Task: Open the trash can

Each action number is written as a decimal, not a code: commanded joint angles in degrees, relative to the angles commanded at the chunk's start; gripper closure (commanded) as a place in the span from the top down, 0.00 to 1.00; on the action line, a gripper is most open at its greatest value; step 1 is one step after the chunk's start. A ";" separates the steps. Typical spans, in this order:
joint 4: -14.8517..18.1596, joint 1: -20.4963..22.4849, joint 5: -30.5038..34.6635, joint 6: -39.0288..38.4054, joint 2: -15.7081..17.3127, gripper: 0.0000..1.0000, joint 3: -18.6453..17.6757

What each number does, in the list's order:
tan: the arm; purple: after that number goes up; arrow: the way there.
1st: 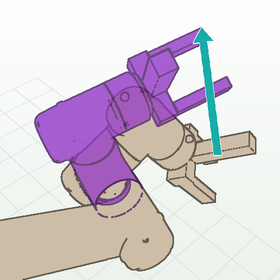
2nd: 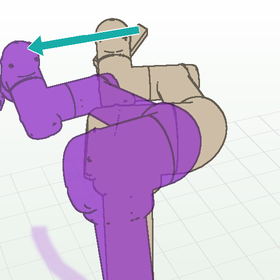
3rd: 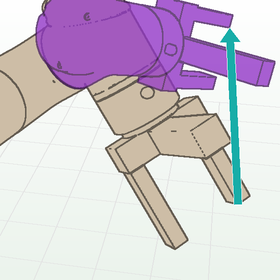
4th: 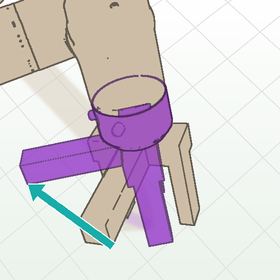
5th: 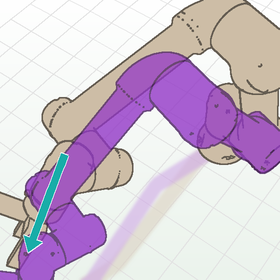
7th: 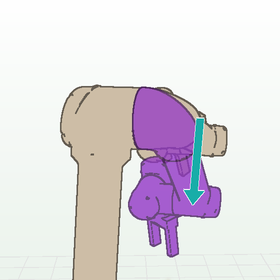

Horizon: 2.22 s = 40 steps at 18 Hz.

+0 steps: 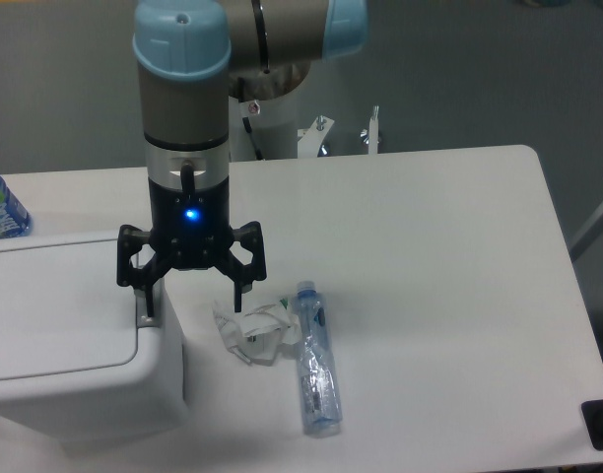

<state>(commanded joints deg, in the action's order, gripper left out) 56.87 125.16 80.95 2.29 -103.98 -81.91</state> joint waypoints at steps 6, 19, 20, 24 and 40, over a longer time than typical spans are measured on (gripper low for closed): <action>0.00 0.00 0.00 0.00 -0.35 1.00 0.08; 0.00 0.00 0.00 0.00 -0.79 1.00 -0.18; 0.00 0.00 0.00 0.00 -0.96 1.00 -0.18; 0.00 0.00 0.00 0.09 -0.97 1.00 -0.18; 0.44 9.84 0.35 1.05 2.55 1.00 3.43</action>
<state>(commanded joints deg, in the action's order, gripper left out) 57.30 134.99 81.30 3.34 -101.43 -78.48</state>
